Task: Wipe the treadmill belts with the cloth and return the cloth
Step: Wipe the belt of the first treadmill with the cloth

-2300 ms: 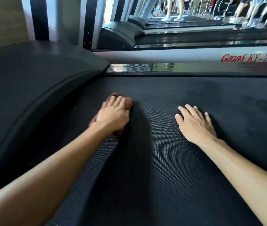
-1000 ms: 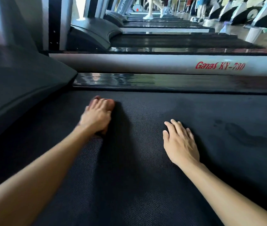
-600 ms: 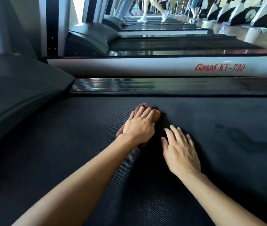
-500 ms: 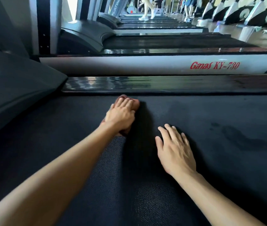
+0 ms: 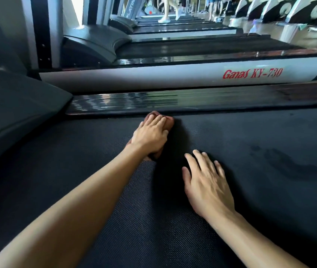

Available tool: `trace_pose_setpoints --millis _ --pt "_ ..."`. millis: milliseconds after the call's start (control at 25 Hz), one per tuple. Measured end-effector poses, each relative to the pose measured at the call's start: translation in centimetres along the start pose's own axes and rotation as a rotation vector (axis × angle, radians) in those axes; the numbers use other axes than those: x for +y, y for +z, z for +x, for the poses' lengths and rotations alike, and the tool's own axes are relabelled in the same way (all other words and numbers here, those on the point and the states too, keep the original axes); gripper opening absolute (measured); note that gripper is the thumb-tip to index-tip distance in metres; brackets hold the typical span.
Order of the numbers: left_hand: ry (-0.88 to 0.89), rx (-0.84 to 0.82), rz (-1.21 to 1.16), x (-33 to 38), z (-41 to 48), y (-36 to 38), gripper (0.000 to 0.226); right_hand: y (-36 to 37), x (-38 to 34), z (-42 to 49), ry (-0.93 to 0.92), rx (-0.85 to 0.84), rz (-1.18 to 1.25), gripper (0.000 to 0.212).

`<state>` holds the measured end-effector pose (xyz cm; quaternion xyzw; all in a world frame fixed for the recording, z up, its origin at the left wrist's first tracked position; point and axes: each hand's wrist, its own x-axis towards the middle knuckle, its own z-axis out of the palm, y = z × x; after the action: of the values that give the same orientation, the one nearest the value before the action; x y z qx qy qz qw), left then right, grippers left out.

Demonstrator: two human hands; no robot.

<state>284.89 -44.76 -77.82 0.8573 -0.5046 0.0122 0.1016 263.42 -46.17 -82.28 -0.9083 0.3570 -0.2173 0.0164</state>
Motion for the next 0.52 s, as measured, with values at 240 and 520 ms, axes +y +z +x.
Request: trace_pose_setpoints --millis 240,520 --pt "-0.451 0.101 0.021 -12.1 -3.4 -2.4 0.055 0.0 -0.6 -0.1 0.027 -0.001 -0.015 0.051" --pt "-0.115 0.031 0.034 -11.6 -2.6 -2.0 0.054 -0.5 -0.7 0.0 0.021 -0.042 -0.014 0.049"
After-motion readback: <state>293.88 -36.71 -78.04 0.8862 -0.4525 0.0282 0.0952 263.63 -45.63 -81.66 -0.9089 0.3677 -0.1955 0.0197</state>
